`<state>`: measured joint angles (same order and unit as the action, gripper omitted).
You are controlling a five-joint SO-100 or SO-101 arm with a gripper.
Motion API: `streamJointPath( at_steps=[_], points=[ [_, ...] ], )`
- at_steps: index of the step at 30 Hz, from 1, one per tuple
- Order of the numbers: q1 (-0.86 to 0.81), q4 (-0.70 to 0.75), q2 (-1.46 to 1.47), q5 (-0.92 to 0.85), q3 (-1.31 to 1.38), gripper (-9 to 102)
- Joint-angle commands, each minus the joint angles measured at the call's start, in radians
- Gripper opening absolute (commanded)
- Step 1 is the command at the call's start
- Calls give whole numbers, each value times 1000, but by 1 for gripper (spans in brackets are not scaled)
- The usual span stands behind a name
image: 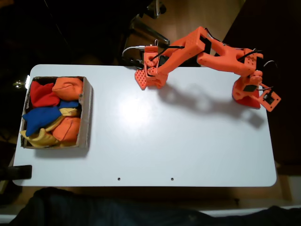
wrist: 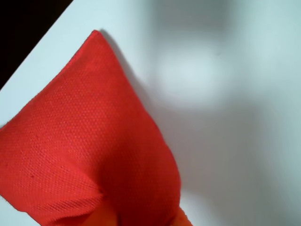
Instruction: Grasp a bag and put it in the box.
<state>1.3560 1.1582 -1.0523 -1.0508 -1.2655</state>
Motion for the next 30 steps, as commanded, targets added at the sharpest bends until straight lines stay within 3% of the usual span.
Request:
streamJointPath(
  at_steps=[1, 30],
  points=[
    [-31, 20, -31, 5, -15, 0],
    [-176, 12, -397, 12, -261, 0]
  ],
)
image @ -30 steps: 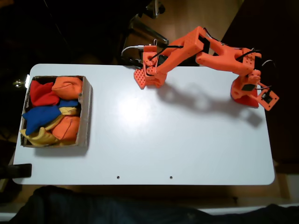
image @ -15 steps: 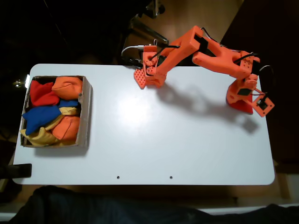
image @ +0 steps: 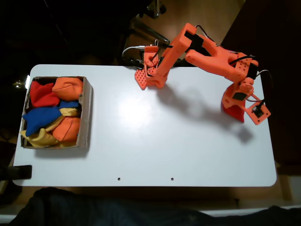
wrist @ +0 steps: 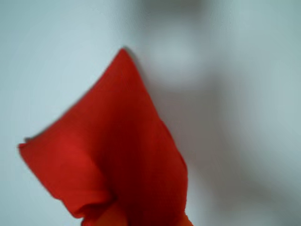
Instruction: Grasp a bag and put it in the box.
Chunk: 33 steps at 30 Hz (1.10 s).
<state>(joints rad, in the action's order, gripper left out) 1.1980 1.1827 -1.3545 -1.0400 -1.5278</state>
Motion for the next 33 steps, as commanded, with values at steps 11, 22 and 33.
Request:
streamJointPath(
  at_steps=[11, 22, 33],
  points=[
    [-77, -5, -239, 2, -58, 0],
    [-138, -5, -362, 6, -92, 0],
    [-178, -5, -474, 12, -118, 0]
  ],
)
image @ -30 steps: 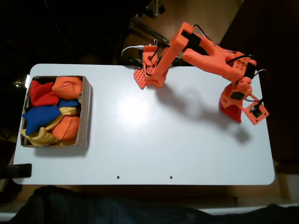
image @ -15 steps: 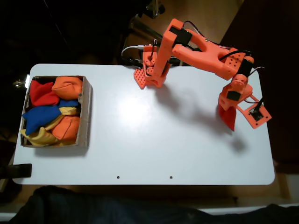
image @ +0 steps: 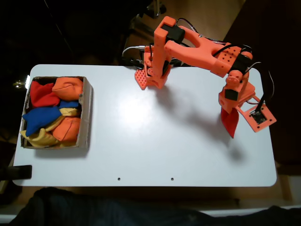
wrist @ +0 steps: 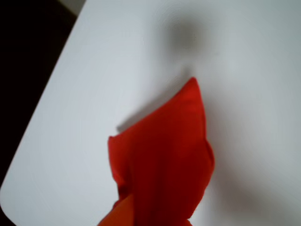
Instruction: Grasp a bag and put it in the box.
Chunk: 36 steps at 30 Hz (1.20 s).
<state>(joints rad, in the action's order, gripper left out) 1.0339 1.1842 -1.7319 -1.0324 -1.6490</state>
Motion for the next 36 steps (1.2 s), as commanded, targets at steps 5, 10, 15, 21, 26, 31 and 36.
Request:
streamJointPath(
  at_steps=[5, 10, 15, 21, 26, 31, 36],
  points=[
    [-35, -3, -152, 11, -9, 0],
    [-66, 3, -209, 20, -14, 0],
    [-92, 17, -258, 44, -14, 0],
    [-124, 38, -308, 94, -15, 0],
    [-155, 41, -354, 184, -15, 0],
    [-186, 52, -399, 221, -15, 0],
    [-218, 52, -437, 247, -12, 0]
  ],
)
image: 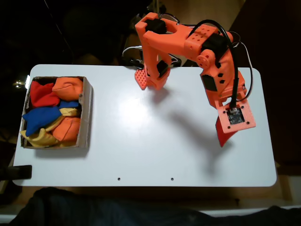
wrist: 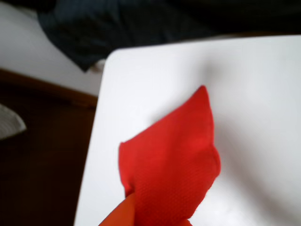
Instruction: Grasp a bag and put it in the box.
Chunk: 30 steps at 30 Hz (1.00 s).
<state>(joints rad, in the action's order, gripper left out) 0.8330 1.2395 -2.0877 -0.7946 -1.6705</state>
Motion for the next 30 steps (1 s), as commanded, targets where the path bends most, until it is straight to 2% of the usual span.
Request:
streamJointPath(
  at_steps=[1, 19, 30],
  points=[
    [-23, -2, -89, 14, 9, 0],
    [-161, 49, -233, 110, 15, 0],
    [-336, 126, -348, 222, 15, 0]
  ],
)
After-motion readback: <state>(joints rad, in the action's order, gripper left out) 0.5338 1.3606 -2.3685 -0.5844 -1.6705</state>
